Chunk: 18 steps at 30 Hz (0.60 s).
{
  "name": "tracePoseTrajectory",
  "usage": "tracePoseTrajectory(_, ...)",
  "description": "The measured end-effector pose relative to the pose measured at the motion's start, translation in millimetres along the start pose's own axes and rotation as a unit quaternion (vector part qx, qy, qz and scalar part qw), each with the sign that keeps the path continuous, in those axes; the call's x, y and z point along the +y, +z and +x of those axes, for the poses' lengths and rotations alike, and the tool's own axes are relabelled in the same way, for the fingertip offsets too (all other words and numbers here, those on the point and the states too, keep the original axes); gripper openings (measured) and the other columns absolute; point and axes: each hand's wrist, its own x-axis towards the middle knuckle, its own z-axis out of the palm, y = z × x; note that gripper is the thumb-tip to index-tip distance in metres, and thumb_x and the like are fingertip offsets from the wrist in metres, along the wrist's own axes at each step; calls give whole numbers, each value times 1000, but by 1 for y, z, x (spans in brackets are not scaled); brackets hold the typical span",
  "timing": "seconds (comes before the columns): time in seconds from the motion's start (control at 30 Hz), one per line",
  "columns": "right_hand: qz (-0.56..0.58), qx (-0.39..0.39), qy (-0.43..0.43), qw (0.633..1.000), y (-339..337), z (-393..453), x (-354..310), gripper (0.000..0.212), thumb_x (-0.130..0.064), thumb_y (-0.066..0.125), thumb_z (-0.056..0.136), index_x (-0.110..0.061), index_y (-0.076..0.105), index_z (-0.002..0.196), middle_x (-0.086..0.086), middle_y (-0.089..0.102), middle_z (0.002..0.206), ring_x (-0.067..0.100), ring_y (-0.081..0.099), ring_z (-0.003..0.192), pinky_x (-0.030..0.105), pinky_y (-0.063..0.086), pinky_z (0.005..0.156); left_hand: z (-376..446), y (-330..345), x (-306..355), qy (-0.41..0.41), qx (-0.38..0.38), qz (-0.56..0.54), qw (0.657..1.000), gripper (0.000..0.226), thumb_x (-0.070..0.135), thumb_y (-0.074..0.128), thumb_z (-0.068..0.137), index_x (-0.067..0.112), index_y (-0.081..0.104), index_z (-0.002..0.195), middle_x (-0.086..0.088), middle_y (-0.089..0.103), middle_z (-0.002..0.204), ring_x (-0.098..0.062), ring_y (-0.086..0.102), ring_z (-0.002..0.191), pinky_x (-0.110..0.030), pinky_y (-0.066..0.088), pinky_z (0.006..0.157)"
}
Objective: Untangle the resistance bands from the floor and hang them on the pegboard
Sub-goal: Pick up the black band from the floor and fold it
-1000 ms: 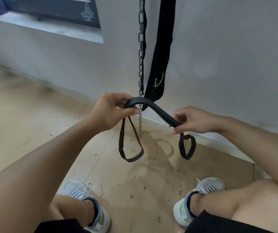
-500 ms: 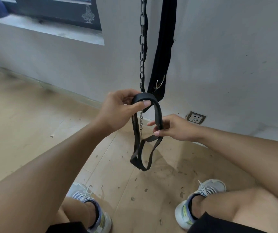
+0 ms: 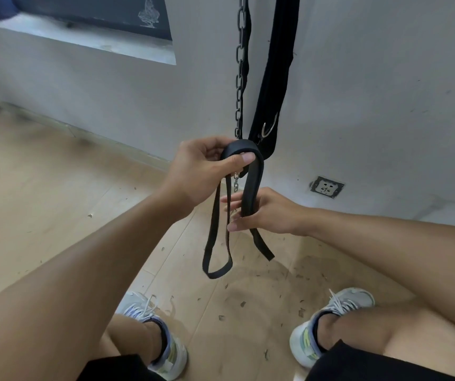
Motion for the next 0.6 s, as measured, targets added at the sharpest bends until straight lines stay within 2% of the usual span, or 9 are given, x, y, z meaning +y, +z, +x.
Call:
tracePoseTrajectory(0.07, 3, 23, -16, 1000, 6, 3, -1, 17, -28, 89, 80, -31, 79, 93, -3, 78, 113, 12, 73, 109, 37, 55, 103, 0, 0, 0, -15, 2, -26, 1000, 22, 18, 79, 86, 8, 75, 105, 1, 74, 79, -18, 72, 78, -38, 61, 87)
tracePoseTrajectory(0.17, 0, 76, -29, 997, 14, 6, 2, 51, -36, 93, 73, -2, 73, 104, 16, 76, 112, 24, 76, 100, 41, 61, 95, 1, 2, -1, -22, 9, -48, 999, 26, 19, 80, 85, 5, 75, 106, -2, 74, 80, -20, 72, 80, -44, 60, 92)
tracePoseTrajectory(0.23, -23, 109, -40, 993, 19, 7, 1, 48, -34, 92, 76, 1, 71, 102, 18, 76, 99, 25, 75, 90, 35, 62, 87, 1, 3, 0, -21, 13, -50, 998, 26, 19, 80, 85, 3, 74, 106, -5, 73, 80, -20, 71, 79, -43, 60, 90)
tracePoseTrajectory(0.33, -51, 159, -56, 984, 24, 8, 0, 38, -39, 83, 84, -5, 72, 94, 14, 75, 91, 24, 74, 86, 42, 62, 86, 2, 3, 2, -18, 21, -46, 999, 24, 18, 81, 85, 4, 74, 104, -2, 73, 78, -17, 70, 77, -38, 59, 85)
tracePoseTrajectory(0.43, -52, 178, -54, 981, 25, 9, -2, 10, -23, 66, 98, -13, 70, 99, 6, 73, 101, 20, 70, 98, 39, 58, 95, 3, 0, 4, -19, 46, -37, 998, 22, 18, 82, 83, 9, 75, 102, 2, 74, 81, -15, 70, 80, -40, 61, 90)
tracePoseTrajectory(0.5, -44, 171, -39, 984, 23, 8, 0, 9, -19, 59, 100, -23, 67, 103, 1, 70, 107, 19, 67, 104, 40, 56, 99, 4, -3, 6, -25, 58, -33, 997, 18, 18, 82, 84, 11, 75, 99, 3, 73, 81, -14, 69, 80, -41, 60, 93)
tracePoseTrajectory(0.6, -67, 168, -31, 983, 12, 9, 1, 12, -22, 63, 95, -29, 68, 103, 0, 71, 103, 19, 70, 100, 47, 58, 96, 6, -13, 7, -40, 68, -39, 996, 13, 18, 79, 86, 12, 74, 97, 3, 71, 78, -13, 67, 79, -42, 59, 94)
